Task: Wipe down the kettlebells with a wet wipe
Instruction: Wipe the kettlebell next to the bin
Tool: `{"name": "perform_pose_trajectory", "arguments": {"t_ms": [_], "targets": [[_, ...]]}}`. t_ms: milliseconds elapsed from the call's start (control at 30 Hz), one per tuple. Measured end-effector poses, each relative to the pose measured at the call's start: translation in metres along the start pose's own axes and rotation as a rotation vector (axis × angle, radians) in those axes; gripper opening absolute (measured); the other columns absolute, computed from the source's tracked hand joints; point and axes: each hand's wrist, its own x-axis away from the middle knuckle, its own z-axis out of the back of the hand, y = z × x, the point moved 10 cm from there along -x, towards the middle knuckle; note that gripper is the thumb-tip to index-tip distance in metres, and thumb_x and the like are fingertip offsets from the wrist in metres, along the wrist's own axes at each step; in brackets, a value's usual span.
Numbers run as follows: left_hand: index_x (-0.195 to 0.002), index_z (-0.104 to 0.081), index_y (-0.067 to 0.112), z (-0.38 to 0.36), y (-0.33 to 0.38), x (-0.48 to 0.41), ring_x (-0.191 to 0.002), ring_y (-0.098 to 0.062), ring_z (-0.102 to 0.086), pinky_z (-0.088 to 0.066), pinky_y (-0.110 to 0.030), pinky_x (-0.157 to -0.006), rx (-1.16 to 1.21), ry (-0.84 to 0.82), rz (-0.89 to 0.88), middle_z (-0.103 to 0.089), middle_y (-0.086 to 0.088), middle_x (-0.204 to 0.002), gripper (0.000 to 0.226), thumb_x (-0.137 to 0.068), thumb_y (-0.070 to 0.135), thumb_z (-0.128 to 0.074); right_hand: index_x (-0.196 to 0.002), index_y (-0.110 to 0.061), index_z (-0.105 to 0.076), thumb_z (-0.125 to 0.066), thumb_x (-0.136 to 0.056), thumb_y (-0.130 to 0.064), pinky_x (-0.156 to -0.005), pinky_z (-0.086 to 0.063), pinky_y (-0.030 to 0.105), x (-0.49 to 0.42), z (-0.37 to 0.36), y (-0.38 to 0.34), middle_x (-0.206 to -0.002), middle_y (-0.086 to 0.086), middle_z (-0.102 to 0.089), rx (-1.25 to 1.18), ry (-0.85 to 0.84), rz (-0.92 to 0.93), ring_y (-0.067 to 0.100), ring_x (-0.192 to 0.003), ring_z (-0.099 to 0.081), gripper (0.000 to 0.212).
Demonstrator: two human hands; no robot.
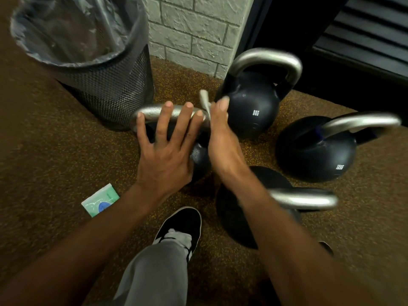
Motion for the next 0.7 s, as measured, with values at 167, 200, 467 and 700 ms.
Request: {"name": "perform_pose_trajectory", "arguments": {"t_ms": [167, 200, 467, 700], "targets": [[-0.164, -0.009, 0.014, 0.003, 0.001, 0.001, -0.154, -0.040, -0.010, -0.017, -0.075, -0.114, -0.009, -0.035, -0.026, -0.014, -0.012, -0.170, 0.089, -0.088, 0.042, -0.048, -0.128, -0.038, -0.068, 0.003, -0.085, -0.085, -0.116, -0.035, 0.049, -0.030, 0.010, -0.008, -0.135, -0.003, -0.066, 0.152, -0.142, 0.024, 0.018, -0.131, -0.056, 0.096], [-0.164, -0.011, 0.015, 0.003, 0.002, 0.001, -0.154, -0.040, -0.012, -0.015, -0.075, -0.114, 0.002, -0.039, -0.026, -0.015, -0.012, -0.170, 0.092, -0.087, 0.044, -0.051, -0.120, -0.034, -0.073, 0.004, -0.089, -0.081, -0.112, -0.041, 0.043, -0.031, 0.018, -0.008, -0.124, -0.003, -0.072, 0.123, -0.180, 0.027, 0.015, -0.121, -0.063, 0.095], [-0.157, -0.038, 0.021, 0.018, -0.007, -0.008, -0.148, -0.036, -0.034, -0.020, -0.070, -0.115, 0.122, 0.001, 0.043, -0.039, -0.007, -0.161, 0.074, -0.101, 0.069, -0.032, -0.109, -0.009, -0.078, 0.000, -0.094, -0.077, -0.108, -0.039, 0.042, -0.063, 0.015, 0.001, -0.104, 0.007, -0.078, 0.134, -0.479, -0.139, 0.020, -0.104, -0.070, 0.104], [-0.162, -0.025, 0.024, 0.004, -0.006, -0.006, -0.153, -0.038, -0.017, -0.010, -0.072, -0.118, 0.138, -0.023, 0.048, -0.023, -0.012, -0.168, 0.068, -0.105, 0.061, -0.026, -0.127, -0.033, -0.066, -0.015, -0.094, -0.079, -0.104, -0.035, 0.026, 0.017, 0.012, 0.011, -0.130, -0.011, -0.067, -0.394, -0.141, -0.190, 0.001, -0.125, -0.054, 0.076]]}}
